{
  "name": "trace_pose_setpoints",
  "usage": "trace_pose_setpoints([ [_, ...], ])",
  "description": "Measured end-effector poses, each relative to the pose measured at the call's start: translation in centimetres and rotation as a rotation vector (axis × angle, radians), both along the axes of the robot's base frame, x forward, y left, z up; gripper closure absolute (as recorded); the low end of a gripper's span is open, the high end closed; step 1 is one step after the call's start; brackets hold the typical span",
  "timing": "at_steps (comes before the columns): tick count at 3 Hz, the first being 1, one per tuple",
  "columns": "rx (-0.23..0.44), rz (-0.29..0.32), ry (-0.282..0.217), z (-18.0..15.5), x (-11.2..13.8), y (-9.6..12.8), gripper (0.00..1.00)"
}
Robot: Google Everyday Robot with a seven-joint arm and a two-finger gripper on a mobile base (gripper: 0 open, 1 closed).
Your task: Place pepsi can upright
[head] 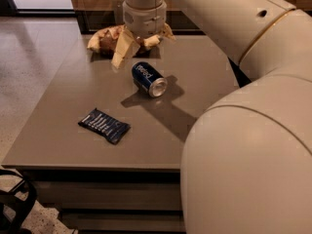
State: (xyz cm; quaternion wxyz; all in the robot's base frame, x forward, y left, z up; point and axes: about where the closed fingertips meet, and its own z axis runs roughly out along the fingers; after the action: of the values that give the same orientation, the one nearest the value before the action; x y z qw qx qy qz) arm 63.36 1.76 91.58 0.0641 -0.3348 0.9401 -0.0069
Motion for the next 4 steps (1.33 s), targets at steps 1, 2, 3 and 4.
trace_pose_setpoints([
  [1, 0.02, -0.028, 0.032, -1.4, -0.4, 0.4, 0.0],
  [2, 0.051, -0.035, 0.07, -2.9, -0.6, 1.3, 0.0],
  [3, 0.071, -0.045, 0.11, -4.6, -0.6, 1.8, 0.0],
  [4, 0.045, -0.069, 0.138, -6.2, -0.2, 2.1, 0.0],
])
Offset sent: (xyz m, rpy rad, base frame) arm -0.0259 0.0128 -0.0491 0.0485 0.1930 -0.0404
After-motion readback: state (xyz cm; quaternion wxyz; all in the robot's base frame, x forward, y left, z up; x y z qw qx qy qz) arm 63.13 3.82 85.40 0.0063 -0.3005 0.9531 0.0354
